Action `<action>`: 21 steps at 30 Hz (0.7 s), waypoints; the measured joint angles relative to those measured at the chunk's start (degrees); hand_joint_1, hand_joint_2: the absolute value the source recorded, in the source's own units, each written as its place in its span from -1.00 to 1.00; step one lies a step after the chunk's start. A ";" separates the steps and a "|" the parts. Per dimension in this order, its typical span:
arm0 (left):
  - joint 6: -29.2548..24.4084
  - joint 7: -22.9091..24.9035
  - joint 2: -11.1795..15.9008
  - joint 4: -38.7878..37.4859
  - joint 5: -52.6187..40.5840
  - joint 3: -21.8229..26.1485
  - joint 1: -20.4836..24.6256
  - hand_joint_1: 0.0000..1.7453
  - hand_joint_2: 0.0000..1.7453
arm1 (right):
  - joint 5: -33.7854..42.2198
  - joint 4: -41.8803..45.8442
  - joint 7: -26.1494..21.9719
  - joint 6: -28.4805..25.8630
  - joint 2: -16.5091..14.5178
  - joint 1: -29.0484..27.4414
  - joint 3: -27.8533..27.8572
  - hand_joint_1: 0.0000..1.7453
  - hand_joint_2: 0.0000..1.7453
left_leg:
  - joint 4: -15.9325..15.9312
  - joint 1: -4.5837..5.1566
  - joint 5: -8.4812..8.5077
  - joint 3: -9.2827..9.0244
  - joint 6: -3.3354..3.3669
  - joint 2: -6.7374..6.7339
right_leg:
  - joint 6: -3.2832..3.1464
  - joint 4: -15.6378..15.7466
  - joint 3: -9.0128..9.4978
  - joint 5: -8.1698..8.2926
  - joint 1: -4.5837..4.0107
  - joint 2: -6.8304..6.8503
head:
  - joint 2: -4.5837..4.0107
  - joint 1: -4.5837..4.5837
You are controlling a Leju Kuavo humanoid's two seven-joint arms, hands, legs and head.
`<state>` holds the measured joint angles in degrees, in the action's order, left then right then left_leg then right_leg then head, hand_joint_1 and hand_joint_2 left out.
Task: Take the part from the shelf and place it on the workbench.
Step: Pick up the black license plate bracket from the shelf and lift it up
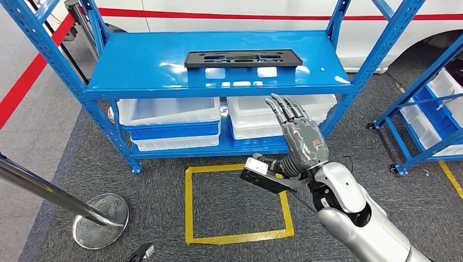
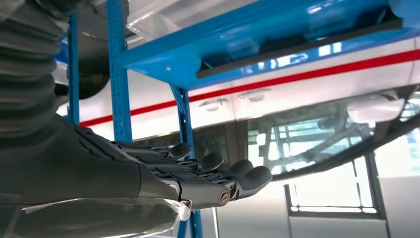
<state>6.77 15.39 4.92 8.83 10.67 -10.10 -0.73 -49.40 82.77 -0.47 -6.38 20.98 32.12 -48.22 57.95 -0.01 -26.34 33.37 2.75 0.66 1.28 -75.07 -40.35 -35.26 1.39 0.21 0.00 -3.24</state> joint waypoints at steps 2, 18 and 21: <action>0.02 0.13 0.00 0.00 -0.10 -0.10 0.00 -1.00 -1.00 | 0.01 -1.80 0.32 -0.03 -0.56 0.39 0.02 -1.00 1.00 | 0.10 0.50 -0.81 -1.09 0.15 0.25 | -0.74 3.06 -0.23 4.50 -0.45 -0.06 | 0.00 0.00; 0.40 0.05 -0.21 -0.11 -0.49 -0.95 0.01 -1.00 -1.00 | -0.18 -14.00 0.45 -0.21 -3.92 2.49 1.67 -1.00 1.00 | 9.58 -1.74 -0.43 6.31 -4.88 -0.44 | -1.97 17.67 9.42 7.65 0.78 0.01 | 0.00 -0.47; 0.59 -0.28 -0.35 -0.15 -0.52 -1.16 0.08 -1.00 -1.00 | -0.61 -16.23 0.45 -0.20 -4.42 2.72 2.02 -1.00 1.00 | 1.48 -1.89 2.79 3.05 -4.87 -0.67 | -0.47 16.90 10.03 6.23 0.83 -0.15 | 0.00 -0.64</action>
<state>7.36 15.11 4.57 8.68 10.15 -11.26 -0.66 -50.00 66.54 -0.02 -6.58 16.55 34.84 -46.19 59.43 -1.90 -23.55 36.42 -2.12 -0.01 0.80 -58.17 -30.33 -29.03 2.22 0.06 0.00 -3.88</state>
